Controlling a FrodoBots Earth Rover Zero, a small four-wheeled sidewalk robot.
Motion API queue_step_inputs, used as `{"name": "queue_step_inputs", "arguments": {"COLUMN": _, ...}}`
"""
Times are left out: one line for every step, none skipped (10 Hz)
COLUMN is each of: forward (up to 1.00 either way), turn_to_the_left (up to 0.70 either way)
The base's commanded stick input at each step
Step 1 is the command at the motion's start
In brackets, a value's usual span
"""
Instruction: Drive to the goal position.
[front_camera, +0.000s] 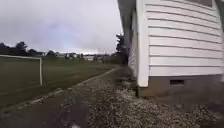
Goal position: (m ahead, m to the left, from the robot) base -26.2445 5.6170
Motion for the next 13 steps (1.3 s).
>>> {"name": "queue_step_inputs", "arguments": {"forward": 0.0, "turn_to_the_left": 0.7}}
{"name": "queue_step_inputs", "arguments": {"forward": 0.0, "turn_to_the_left": 0.7}}
{"name": "queue_step_inputs", "arguments": {"forward": 0.0, "turn_to_the_left": 0.7}}
{"name": "queue_step_inputs", "arguments": {"forward": 0.0, "turn_to_the_left": 0.7}}
{"name": "queue_step_inputs", "arguments": {"forward": 0.0, "turn_to_the_left": 0.7}}
{"name": "queue_step_inputs", "arguments": {"forward": 0.0, "turn_to_the_left": 0.7}}
{"name": "queue_step_inputs", "arguments": {"forward": 0.0, "turn_to_the_left": 0.7}}
{"name": "queue_step_inputs", "arguments": {"forward": 0.0, "turn_to_the_left": 0.7}}
{"name": "queue_step_inputs", "arguments": {"forward": 0.0, "turn_to_the_left": 0.7}}
{"name": "queue_step_inputs", "arguments": {"forward": 0.0, "turn_to_the_left": 0.7}}
{"name": "queue_step_inputs", "arguments": {"forward": 0.0, "turn_to_the_left": 0.7}}
{"name": "queue_step_inputs", "arguments": {"forward": 0.0, "turn_to_the_left": 0.7}}
{"name": "queue_step_inputs", "arguments": {"forward": 0.0, "turn_to_the_left": 0.7}}
